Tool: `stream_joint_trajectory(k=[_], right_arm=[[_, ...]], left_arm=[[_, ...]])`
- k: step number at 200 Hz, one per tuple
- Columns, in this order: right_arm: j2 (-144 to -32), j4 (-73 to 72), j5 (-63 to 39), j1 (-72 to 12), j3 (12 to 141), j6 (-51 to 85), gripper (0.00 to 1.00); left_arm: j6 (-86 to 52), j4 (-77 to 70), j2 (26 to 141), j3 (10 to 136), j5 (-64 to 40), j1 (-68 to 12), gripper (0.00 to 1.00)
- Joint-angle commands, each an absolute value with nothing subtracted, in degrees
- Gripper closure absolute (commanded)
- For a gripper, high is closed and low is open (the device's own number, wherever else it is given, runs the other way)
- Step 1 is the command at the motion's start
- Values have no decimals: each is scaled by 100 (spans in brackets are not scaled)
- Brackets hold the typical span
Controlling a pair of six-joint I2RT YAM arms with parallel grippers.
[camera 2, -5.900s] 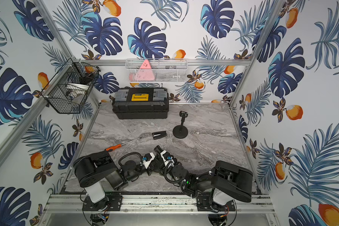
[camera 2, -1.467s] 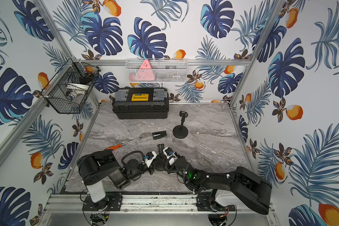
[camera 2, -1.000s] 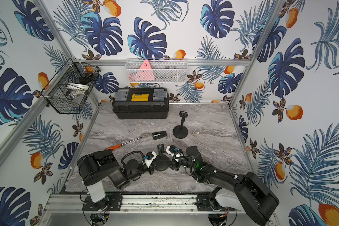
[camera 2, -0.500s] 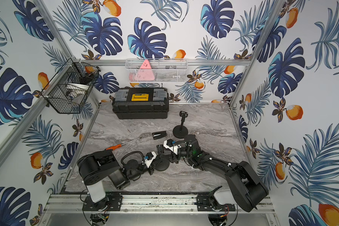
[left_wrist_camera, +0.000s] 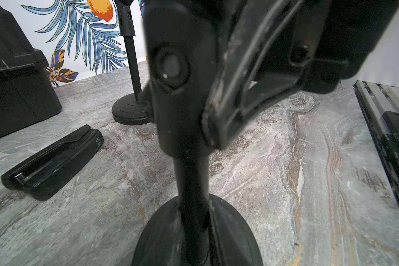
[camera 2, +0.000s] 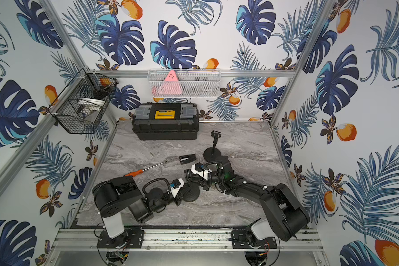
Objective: Assemble a microphone stand
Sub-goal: Screw the microphone stand pole into the microphone stand base.
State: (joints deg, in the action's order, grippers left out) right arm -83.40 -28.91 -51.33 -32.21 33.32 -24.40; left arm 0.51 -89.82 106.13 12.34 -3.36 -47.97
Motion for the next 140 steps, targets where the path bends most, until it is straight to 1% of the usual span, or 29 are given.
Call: stream_joint_trajectory(k=[1, 13, 39, 57, 86, 129, 140], right_arm=[[-8400, -3137, -5414, -3252, 3183, -2323, 100], [-8429, -3383, -5354, -3252, 3061, -2207, 100], [-8417, -3811, -5017, -3287, 2787, -1994, 100], [-8352, -4074, -4615, -3337, 2587, -1794, 100], [-8186, -4229, -3873, -3434, 2362, -1427, 100], [-8141, -4504, -2734, -3684, 2102, -826, 100], [-8102, -4592, -2285, -3856, 1995, -739, 100]], left_arm=[[56, -8842, 10618, 1266, -372, -4799, 69], [54, -8842, 10593, 1257, -335, -4799, 63], [26, -8842, 10513, 1227, -292, -4799, 54], [0, -8842, 10456, 1222, -299, -4800, 50], [-13, -8842, 10404, 1201, -334, -4799, 49], [-26, -8842, 10391, 1222, -386, -4799, 52], [-23, -8845, 10378, 1213, -387, -4799, 52]])
